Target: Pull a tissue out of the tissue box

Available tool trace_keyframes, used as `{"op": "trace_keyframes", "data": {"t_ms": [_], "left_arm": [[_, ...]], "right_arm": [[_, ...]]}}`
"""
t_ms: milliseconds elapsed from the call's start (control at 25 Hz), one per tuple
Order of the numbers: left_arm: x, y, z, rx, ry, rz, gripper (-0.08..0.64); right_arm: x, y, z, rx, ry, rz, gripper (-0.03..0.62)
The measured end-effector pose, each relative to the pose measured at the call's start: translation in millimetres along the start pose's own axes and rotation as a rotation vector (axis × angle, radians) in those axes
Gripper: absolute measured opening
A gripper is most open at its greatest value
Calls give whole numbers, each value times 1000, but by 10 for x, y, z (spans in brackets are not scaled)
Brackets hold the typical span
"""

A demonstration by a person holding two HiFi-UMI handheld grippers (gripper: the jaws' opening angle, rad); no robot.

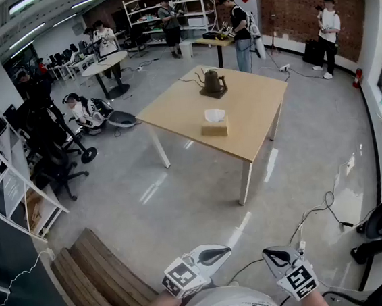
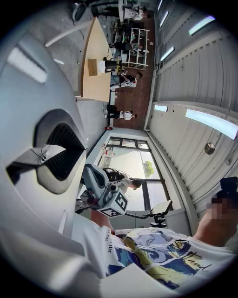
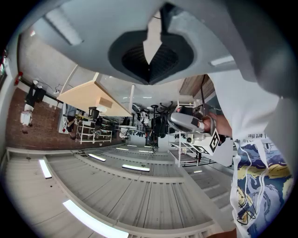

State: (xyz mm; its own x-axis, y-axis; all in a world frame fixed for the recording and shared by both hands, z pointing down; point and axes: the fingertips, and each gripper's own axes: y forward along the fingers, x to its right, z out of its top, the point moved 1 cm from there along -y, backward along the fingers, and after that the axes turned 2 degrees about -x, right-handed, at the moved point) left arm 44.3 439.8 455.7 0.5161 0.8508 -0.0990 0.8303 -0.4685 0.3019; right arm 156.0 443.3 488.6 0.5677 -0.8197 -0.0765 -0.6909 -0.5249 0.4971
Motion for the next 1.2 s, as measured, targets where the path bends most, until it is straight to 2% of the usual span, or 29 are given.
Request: {"op": "trace_keyframes", "data": {"t_ms": [320,800,1200], "left_arm": [[2,77,16,-3,11,7,2],[-9,101,20,8,-3,-15,2],[-274,112,6,-30,13,9,2]], "right_arm": [[33,8,-13,-3,-18,11,3],[73,75,-29,6,15,28,3],[261,331,75,10,38,56,3]]}}
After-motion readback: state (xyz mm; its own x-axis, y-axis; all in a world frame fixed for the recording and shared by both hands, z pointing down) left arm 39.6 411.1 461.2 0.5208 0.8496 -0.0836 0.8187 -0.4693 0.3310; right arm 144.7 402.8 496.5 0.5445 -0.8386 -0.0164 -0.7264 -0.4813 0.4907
